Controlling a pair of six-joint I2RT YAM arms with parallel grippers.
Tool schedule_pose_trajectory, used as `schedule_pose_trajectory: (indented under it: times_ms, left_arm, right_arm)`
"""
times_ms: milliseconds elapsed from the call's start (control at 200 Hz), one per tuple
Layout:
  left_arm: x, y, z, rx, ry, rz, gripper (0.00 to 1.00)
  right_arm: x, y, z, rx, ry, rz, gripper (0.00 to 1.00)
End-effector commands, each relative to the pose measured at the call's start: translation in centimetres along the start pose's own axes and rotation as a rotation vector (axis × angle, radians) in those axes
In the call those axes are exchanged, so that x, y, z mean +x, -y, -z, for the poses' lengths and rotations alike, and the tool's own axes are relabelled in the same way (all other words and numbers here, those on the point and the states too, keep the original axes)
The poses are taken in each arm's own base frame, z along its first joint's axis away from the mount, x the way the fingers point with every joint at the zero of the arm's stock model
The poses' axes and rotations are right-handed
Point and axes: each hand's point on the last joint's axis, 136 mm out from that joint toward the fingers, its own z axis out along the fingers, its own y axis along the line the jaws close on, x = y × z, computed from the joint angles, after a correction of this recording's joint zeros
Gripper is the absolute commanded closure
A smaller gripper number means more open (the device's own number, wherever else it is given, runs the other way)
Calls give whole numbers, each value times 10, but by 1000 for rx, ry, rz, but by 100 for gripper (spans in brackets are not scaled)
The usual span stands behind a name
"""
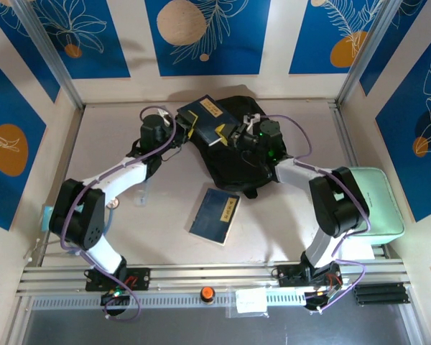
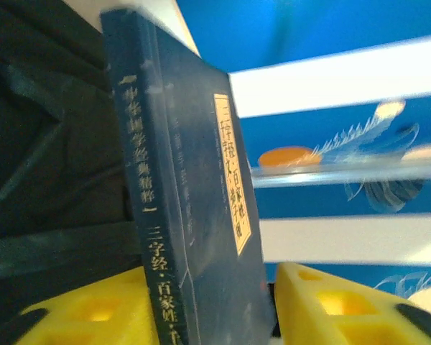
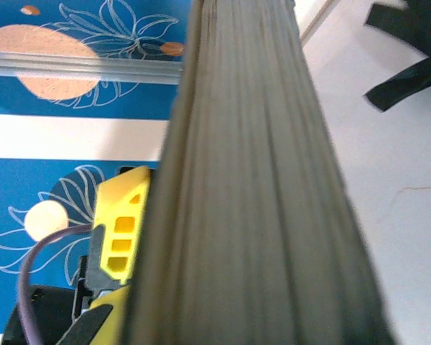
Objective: Pack the student bag
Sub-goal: Pass the book, then open the student bag at the top-center of the table.
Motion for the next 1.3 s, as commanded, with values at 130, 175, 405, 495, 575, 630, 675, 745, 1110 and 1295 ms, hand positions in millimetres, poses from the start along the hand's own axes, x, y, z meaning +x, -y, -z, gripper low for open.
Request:
schedule_pose_trajectory:
  times_ms: [130,175,405,495,575,630,675,745,1110,1295]
  left_arm:
    - [54,3,-8,-66,-283,-395,28]
    - [67,0,-9,-82,-325,-457,26]
    - [130,-16,-14,-130,-484,-816,25]
    - [151,-26,-14,-174,-541,-968,26]
    - [168,-37,-13,-201,-595,-1088,28]
    - [179,-44,-11,-201,-642,-1154,29]
    - [189,-50,-9,-193,-685,-1205,30]
    - [202,-60,-5,-179,-756,-1284,31]
    - [240,-91,-6,-160,-1081,-1488,48]
    - [245,-94,-23,-159,-1103,-1532,63]
  right_arm:
    - [-20,13,64,229,113,186,93]
    - [-23,16,78,284,136,215,93]
    - [-43,25,141,450,243,260,92]
    - [-50,28,162,494,281,251,92]
    - [-54,33,176,520,306,233,92]
    - [-57,34,184,528,323,216,92]
    - [-58,36,188,529,329,207,92]
    - [-59,38,193,534,341,195,92]
    - [-63,52,204,570,370,144,92]
    - [-62,57,205,576,371,134,92]
